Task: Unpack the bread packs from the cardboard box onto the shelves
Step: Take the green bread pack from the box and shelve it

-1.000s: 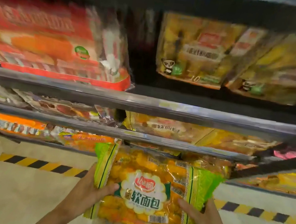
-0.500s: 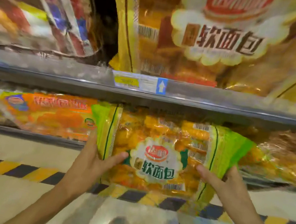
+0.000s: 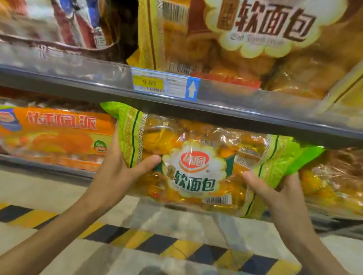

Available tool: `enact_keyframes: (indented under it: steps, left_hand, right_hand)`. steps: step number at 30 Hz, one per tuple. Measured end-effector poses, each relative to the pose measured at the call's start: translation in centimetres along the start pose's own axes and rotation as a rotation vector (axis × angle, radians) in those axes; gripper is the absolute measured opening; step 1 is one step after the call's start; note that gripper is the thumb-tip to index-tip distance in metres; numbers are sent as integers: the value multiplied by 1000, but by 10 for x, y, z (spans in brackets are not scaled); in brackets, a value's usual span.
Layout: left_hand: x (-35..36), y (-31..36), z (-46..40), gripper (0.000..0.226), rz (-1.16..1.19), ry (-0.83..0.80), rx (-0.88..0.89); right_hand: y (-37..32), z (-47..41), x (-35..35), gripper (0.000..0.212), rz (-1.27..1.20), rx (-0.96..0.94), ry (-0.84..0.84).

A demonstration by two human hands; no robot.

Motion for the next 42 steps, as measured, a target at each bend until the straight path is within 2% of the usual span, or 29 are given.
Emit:
enact_keyframes:
  steps: [6,11,15,18,21,24,25,28,31,35,42]
  left_hand:
    - [8,-4,-10,72,-26,61,55]
    - [14,-20,-15,87,-34,40,-18]
    - [20,-24,-19,76,-91,19,-62]
    - [21,-31,-22,85,-97,21,-52]
    - [20,-29,-20,70,-122,76,-40]
    - [27,-25,-24,55,-126,45,-43]
    - [28,-25,-26,55,-119,26,-58]
    - [24,-20,-23,80,-127,17,-79]
    - [21,-8,-5,70,-162,45,-69]
    - [14,-10,14,89,-204,110,-49]
    - [13,-14,6,81,-347,185,-26]
  right_hand:
    - [-3,-20,8,46,68,-92,11]
    - [0,-34,11,35,51,-44,43]
    - [16,-21,12,42,26,-7,58]
    - [22,-19,12,42,11,-3,72]
    - [24,-16,10,46,-5,14,95]
    - [24,-16,7,46,3,19,101]
    - [24,-16,7,45,18,17,99]
    - [22,-17,8,42,75,6,88]
    - [20,-17,10,46,92,-9,90]
    - [20,-14,12,50,62,-3,103]
    - [18,-6,13,55,41,17,104]
Point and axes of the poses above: each hand's wrist, its own z-axis away from the middle knuckle, its own x-axis out of the palm, y = z × x, the point moved 5 cm from there along -z, towards the middle knuckle, and after that the axes turned 1 degree about y, right-handed, at the moved point
